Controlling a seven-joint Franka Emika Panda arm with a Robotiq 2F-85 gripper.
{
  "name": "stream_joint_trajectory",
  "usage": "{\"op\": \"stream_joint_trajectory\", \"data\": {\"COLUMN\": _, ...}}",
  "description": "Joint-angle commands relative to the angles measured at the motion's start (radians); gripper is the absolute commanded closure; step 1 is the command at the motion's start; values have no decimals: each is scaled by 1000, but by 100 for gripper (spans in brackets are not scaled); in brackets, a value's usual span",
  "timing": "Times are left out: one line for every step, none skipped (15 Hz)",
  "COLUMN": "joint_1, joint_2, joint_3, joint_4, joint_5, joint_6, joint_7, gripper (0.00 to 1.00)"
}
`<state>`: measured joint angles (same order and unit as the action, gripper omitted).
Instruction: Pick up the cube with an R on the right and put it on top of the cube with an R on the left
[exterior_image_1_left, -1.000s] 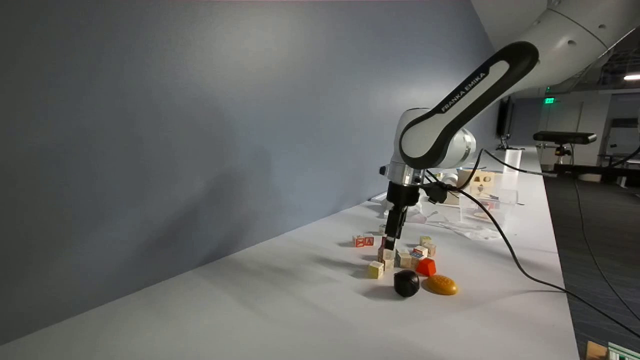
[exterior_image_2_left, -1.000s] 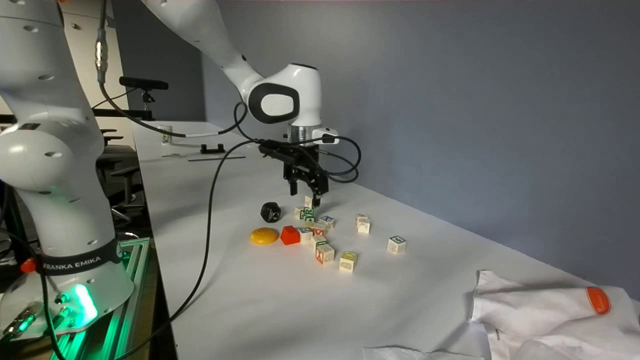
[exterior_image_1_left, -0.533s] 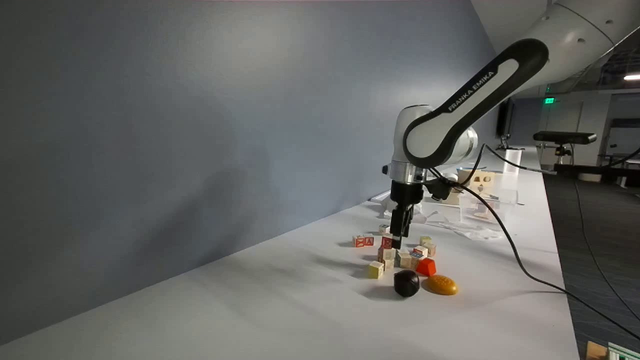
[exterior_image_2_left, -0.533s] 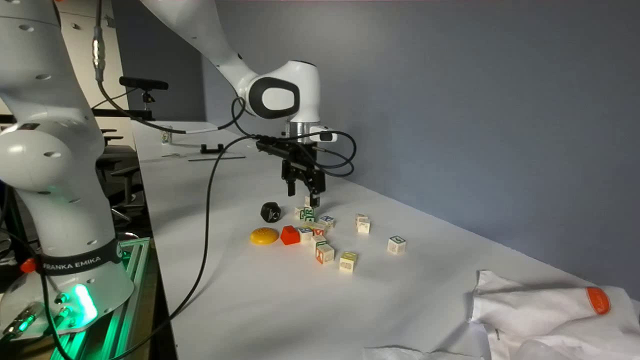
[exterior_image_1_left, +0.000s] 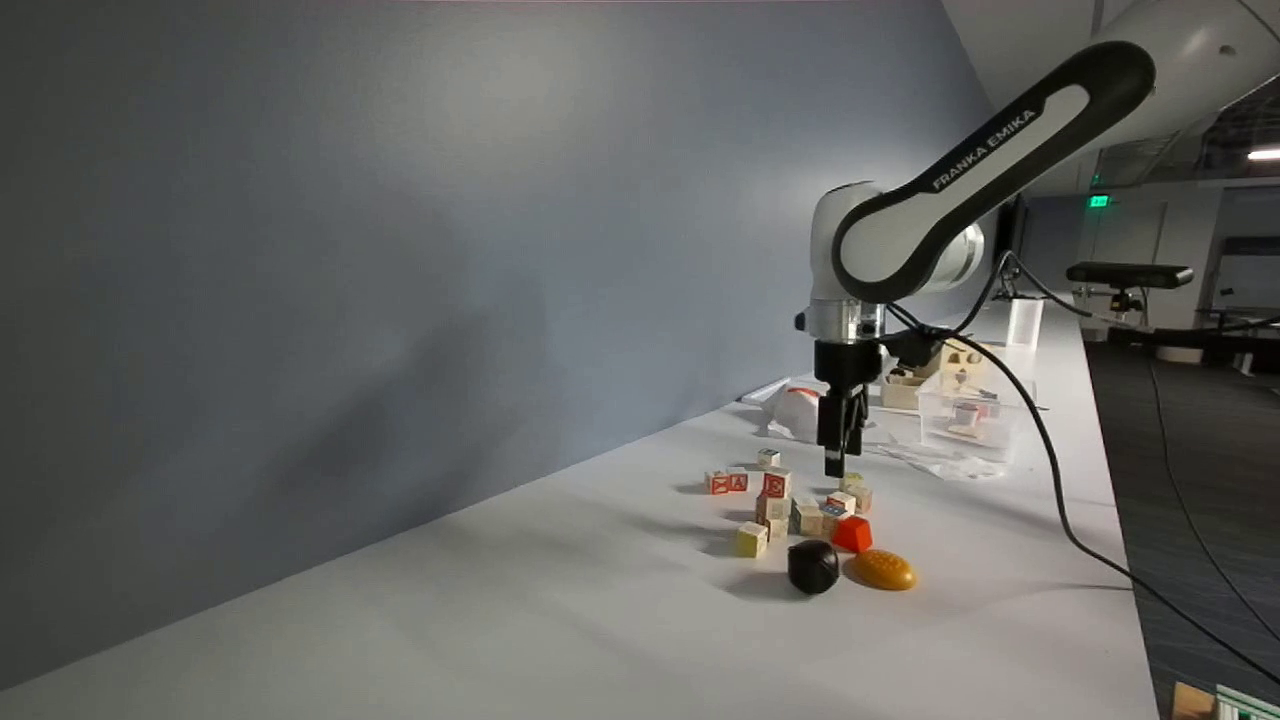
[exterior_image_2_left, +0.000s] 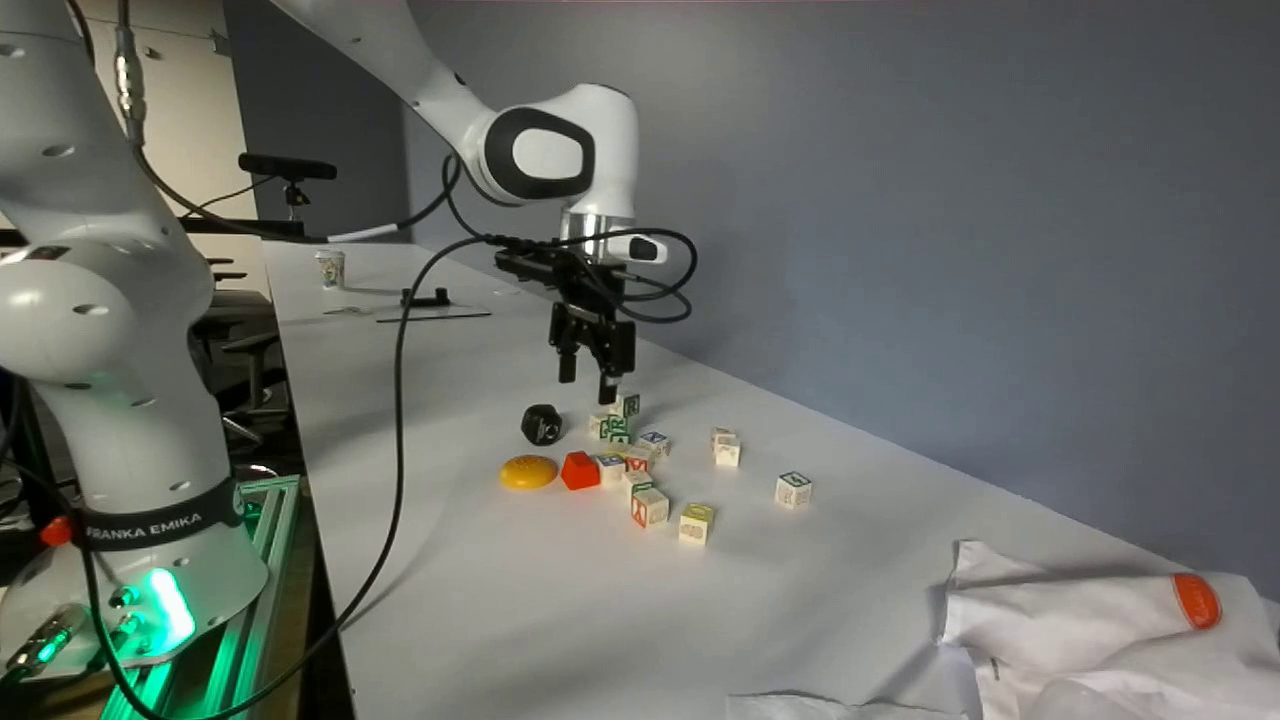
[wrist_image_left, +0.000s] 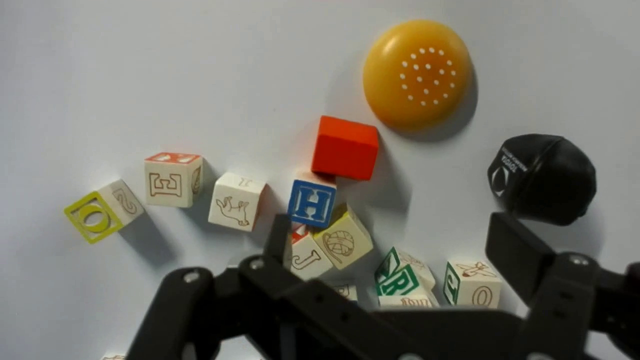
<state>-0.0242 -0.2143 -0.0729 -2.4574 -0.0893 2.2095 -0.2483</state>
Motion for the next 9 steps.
{"op": "stream_joint_trajectory", "data": {"joint_1": -29, "joint_2": -68, "joint_3": -17, "joint_4": -29, "joint_5": -20, "joint_6": -59, "joint_7": -5, "gripper": 0}}
{"op": "stream_joint_trajectory", "data": {"joint_1": -36, "joint_2": -73, "joint_3": -27, "joint_4": -27, "joint_5": -15, "joint_6": -79, "joint_7": -15, "gripper": 0}}
{"op": "stream_joint_trajectory", "data": {"joint_1": -45, "joint_2": -81, "joint_3": -33, "joint_4": -29, "joint_5": -20, "joint_6": -89, "joint_7": -15, "gripper": 0}}
{"op": "stream_joint_trajectory", "data": {"joint_1": -50, "joint_2": -85, "joint_3": -41, "joint_4": -28, "joint_5": -18, "joint_6": -104, "joint_7": -19, "gripper": 0}}
{"op": "stream_joint_trajectory", "data": {"joint_1": -56, "joint_2": -97, "joint_3": -47, "joint_4": -32, "joint_5": -20, "joint_6": -107, "joint_7": -23, "gripper": 0}}
{"op": "stream_joint_trajectory", "data": {"joint_1": -58, "joint_2": -108, "joint_3": -54, "joint_4": -35, "joint_5": -14, "joint_6": -103, "joint_7": -36, "gripper": 0}}
{"op": "stream_joint_trajectory", "data": {"joint_1": -59, "joint_2": -126, "joint_3": -57, "joint_4": -36, "joint_5": -9, "joint_6": -116, "joint_7": -40, "gripper": 0}}
{"op": "stream_joint_trajectory", "data": {"joint_1": -60, "joint_2": -144, "joint_3": -58, "joint_4": -37, "joint_5": -8, "joint_6": -124, "joint_7": -41, "gripper": 0}}
{"op": "stream_joint_trajectory", "data": {"joint_1": -61, "joint_2": -159, "joint_3": -57, "joint_4": -37, "joint_5": -14, "joint_6": -126, "joint_7": -28, "gripper": 0}}
